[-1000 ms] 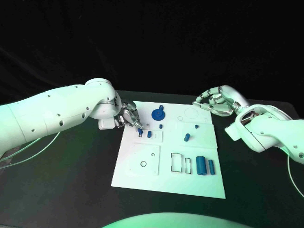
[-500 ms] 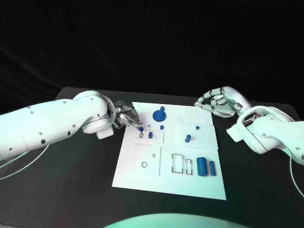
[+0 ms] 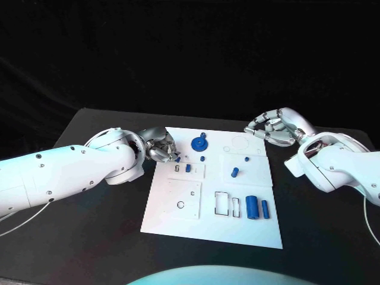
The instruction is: Assemble the parts on the task board
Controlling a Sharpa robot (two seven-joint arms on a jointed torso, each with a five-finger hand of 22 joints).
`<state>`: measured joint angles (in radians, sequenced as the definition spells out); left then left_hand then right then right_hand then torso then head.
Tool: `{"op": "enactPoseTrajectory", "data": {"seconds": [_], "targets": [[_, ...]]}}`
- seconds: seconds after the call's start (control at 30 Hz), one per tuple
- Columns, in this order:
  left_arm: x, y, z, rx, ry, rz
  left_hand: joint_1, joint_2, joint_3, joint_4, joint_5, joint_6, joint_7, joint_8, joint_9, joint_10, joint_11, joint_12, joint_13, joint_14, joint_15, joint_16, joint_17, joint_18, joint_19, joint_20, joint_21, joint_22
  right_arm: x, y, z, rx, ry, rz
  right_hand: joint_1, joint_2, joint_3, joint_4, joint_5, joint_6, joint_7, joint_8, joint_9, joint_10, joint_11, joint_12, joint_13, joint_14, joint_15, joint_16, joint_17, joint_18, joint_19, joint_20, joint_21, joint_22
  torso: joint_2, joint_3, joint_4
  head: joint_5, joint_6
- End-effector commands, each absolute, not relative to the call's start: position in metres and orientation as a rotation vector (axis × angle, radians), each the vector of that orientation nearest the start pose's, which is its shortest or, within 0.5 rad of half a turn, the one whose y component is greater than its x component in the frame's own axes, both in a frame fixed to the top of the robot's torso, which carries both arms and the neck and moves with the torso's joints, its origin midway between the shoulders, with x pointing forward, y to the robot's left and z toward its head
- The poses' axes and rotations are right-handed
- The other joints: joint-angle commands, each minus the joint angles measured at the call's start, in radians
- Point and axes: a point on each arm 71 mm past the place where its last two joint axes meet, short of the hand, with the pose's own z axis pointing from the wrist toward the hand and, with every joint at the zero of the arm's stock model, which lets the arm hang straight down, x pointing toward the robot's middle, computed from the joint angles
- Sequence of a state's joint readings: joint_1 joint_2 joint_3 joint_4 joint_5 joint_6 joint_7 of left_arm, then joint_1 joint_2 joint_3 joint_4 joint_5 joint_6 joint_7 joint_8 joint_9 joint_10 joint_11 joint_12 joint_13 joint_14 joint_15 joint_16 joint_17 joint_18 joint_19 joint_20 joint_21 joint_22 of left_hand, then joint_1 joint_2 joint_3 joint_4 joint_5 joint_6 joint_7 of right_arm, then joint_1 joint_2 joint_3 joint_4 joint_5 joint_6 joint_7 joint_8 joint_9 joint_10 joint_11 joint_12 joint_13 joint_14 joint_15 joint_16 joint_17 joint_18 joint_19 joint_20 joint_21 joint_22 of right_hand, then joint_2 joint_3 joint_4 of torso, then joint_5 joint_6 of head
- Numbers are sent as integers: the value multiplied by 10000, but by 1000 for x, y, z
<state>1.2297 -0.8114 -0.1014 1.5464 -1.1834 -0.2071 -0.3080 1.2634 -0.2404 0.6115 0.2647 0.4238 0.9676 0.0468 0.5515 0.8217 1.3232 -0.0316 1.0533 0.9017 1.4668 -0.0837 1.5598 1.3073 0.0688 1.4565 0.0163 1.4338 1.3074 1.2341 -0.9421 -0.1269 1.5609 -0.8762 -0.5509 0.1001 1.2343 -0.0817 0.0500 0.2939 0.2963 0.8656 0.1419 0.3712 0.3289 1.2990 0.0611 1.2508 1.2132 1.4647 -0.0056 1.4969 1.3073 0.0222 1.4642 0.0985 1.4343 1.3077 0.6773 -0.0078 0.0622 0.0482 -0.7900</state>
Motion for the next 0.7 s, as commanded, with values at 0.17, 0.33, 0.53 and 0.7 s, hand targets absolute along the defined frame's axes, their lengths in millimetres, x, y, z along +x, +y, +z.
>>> {"op": "enactPoseTrajectory", "data": {"seconds": [0.17,0.33,0.53,0.7], "targets": [[476,187,-209,-235,18567,-5850,-1,-114,1914,-1799,51,94,6,60,-22,94,6,62,34,1011,-52,59,2532,-171,101,9,91,453,475,-248,-184,3797,15447,9010,-100,66,-78,-14,62,-28,-24,56,-16,-33,-26,2,2,656,-79,-45,757,147,255,-52,-47,1744,11,3,0,2,-21],[475,187,-215,-150,18606,-5677,-2,-124,1928,-1803,51,101,3,60,-23,105,4,75,48,1012,-54,60,2534,-174,108,8,99,466,474,-248,-185,3800,15450,9014,-100,66,-78,-14,62,-28,-24,56,-16,-33,-26,2,2,656,-79,-45,757,147,255,-52,-47,1744,18,-2,-3,-3,-31],[475,186,-221,-114,18702,-5560,-2,-124,1928,-1803,51,101,3,60,-23,105,4,75,48,1012,-54,60,2534,-174,108,8,99,466,474,-248,-185,3800,15457,9020,-100,66,-78,-14,62,-28,-24,56,-16,-33,-26,2,2,656,-79,-45,757,147,255,-52,-47,1744,17,-3,-3,-10,-46],[475,187,-226,-130,18803,-5469,-4,-135,1941,-1807,52,107,2,61,-23,111,2,79,52,1010,-56,57,2528,-175,110,7,102,470,474,-248,-185,3800,15461,9024,-100,66,-78,-14,62,-28,-24,56,-16,-33,-26,2,2,656,-79,-45,757,147,255,-52,-47,1744,11,6,-3,-18,-71]]}}
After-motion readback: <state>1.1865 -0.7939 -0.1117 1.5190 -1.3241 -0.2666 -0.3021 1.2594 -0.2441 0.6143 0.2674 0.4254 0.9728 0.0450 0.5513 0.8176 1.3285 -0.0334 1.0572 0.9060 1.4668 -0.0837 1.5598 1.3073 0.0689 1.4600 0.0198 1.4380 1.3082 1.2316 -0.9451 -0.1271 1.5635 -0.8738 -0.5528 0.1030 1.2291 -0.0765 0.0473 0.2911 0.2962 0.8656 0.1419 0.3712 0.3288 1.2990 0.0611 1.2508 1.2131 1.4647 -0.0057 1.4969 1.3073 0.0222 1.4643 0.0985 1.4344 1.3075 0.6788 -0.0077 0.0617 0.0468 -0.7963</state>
